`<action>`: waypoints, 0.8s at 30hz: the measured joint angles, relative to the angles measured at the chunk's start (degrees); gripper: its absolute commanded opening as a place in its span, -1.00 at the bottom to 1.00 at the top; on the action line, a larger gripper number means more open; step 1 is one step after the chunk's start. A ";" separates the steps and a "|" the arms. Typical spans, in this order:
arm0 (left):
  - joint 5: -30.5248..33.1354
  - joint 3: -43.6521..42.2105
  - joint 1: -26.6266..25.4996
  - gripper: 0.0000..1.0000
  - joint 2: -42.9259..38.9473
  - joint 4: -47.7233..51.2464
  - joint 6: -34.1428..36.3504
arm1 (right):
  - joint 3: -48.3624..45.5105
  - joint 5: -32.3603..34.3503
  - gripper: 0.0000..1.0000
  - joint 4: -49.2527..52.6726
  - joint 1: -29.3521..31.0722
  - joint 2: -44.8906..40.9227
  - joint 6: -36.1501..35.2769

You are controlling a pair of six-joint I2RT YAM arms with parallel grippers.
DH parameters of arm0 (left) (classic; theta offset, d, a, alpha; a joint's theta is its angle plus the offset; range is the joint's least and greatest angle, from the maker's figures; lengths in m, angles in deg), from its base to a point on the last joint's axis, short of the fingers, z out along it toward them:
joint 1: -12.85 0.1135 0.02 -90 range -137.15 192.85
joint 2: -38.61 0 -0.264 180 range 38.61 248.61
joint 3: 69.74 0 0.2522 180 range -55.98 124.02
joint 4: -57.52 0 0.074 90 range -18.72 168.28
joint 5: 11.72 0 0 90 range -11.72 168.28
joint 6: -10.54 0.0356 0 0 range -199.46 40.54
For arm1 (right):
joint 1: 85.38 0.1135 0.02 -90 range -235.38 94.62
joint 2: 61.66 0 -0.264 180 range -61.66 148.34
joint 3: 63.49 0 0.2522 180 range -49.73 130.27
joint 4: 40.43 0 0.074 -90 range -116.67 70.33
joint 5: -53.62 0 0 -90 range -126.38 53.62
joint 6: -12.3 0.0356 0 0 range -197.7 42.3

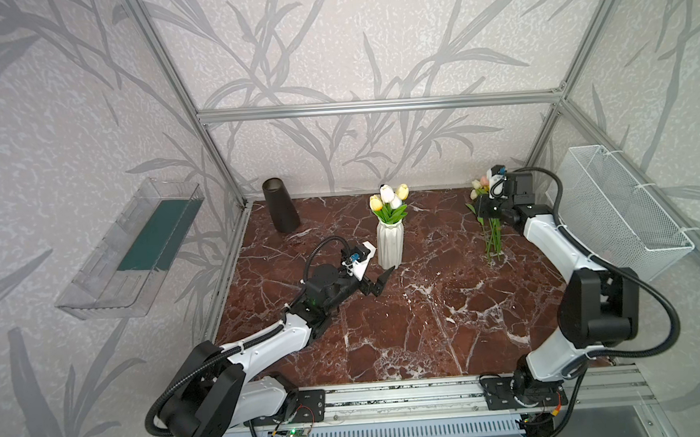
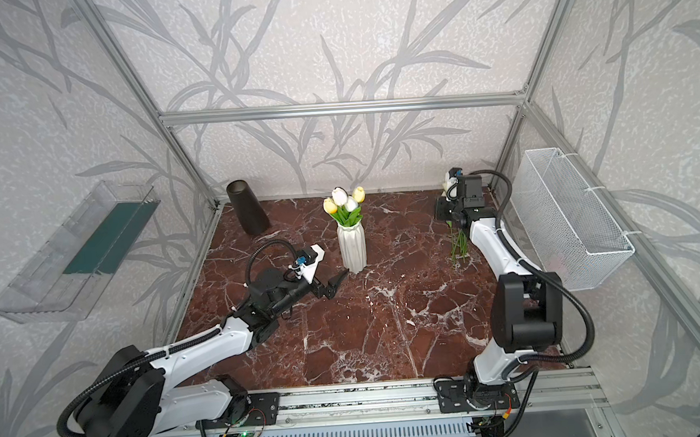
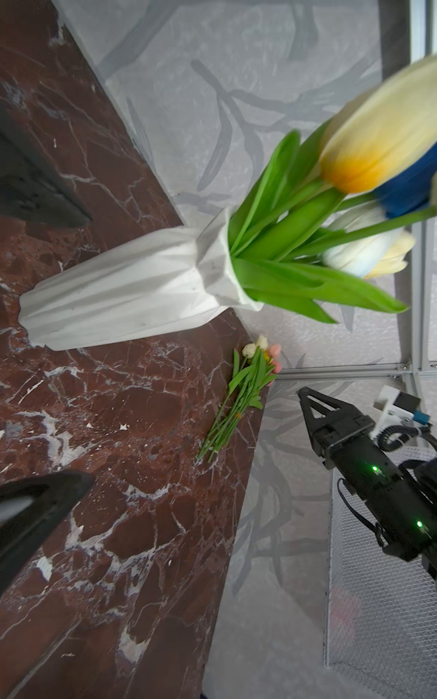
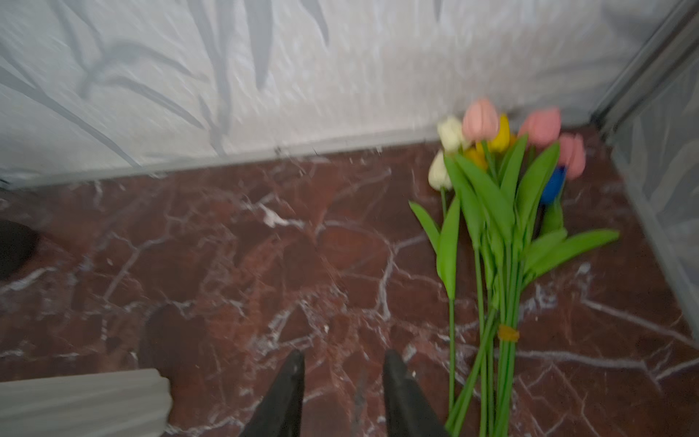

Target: Arrange the flowers into the vase

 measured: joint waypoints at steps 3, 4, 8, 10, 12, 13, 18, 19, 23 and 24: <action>0.98 -0.04 -0.04 0.99 2.51 -0.22 -0.55 | -0.92 -3.56 -0.28 0.70 0.76 4.26 -0.39; 2.38 -0.24 -0.04 0.99 3.54 -1.46 -1.03 | -1.97 -5.03 -0.26 -0.33 1.73 4.48 -0.42; 7.21 -0.98 0.81 0.99 8.46 -6.80 -3.52 | -8.66 -12.13 -0.14 -10.51 5.33 3.23 1.22; 8.57 -0.83 1.16 0.99 10.93 -9.01 -4.31 | -12.98 -14.75 -0.09 -17.25 5.99 2.25 2.91; 9.22 0.48 1.75 0.99 13.57 -10.19 -5.09 | -17.33 -16.00 0.02 -23.50 5.86 0.90 4.55; 9.42 1.75 1.97 0.99 15.19 -10.73 -5.29 | -20.02 -16.44 0.10 -27.23 5.66 -0.26 5.62; 9.38 9.29 2.58 0.99 21.73 -12.66 -5.57 | -28.63 -17.46 0.33 -41.53 5.40 -5.70 8.74; 9.05 10.58 2.62 0.99 22.67 -12.81 -5.57 | -29.40 -17.88 0.36 -43.78 5.42 -6.47 9.16; 7.34 15.02 2.60 0.99 26.29 -13.03 -5.68 | -32.11 -19.10 0.43 -50.90 5.84 -8.79 10.34; 7.08 15.93 2.60 0.99 27.10 -13.07 -5.75 | -32.94 -19.34 0.45 -52.11 6.01 -9.35 10.56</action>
